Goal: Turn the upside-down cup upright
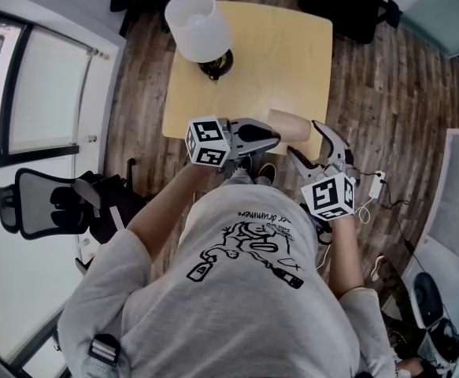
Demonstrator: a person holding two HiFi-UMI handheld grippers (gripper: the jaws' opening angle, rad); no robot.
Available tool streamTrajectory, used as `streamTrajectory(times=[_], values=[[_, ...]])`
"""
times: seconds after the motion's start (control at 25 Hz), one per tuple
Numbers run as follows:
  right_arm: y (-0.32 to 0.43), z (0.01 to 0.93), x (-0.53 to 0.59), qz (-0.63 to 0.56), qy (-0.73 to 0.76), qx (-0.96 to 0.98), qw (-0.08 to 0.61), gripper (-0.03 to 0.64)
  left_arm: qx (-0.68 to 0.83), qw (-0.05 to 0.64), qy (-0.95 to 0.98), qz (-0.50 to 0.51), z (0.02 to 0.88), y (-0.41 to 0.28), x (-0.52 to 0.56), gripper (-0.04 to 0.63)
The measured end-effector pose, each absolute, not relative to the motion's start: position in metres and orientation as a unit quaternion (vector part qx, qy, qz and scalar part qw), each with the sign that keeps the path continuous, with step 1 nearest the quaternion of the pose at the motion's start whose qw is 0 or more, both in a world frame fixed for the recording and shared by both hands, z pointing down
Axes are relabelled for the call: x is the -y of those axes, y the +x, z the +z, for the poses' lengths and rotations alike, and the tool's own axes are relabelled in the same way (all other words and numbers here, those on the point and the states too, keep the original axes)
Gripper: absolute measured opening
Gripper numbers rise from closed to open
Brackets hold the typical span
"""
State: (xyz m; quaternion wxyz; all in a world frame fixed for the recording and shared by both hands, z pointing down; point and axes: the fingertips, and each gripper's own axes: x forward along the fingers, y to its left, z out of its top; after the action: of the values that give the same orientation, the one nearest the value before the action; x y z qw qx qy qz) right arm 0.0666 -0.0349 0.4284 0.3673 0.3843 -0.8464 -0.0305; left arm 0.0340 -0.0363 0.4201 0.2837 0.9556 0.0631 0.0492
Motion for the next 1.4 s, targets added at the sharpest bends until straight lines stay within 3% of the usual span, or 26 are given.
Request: streamTrajectory(times=[0.2, 0.44, 1.12, 1.4], values=[[0.063, 0.453, 0.034, -0.114, 0.351, 0.789, 0.49, 0.321, -0.07, 0.278, 0.956, 0.065, 0.425, 0.037, 0.031, 0.018], [0.069, 0.474, 0.038, -0.155, 0.329, 0.732, 0.576, 0.321, -0.076, 0.266, 0.957, 0.082, 0.425, 0.045, 0.024, 0.018], [0.066, 0.491, 0.039, -0.162, 0.343, 0.726, 0.574, 0.322, -0.056, 0.238, 0.964, 0.102, 0.433, 0.045, 0.014, 0.022], [0.081, 0.49, 0.046, -0.15, 0.401, 0.733, 0.529, 0.322, -0.006, 0.214, 0.974, 0.07, 0.432, 0.036, 0.026, 0.236]])
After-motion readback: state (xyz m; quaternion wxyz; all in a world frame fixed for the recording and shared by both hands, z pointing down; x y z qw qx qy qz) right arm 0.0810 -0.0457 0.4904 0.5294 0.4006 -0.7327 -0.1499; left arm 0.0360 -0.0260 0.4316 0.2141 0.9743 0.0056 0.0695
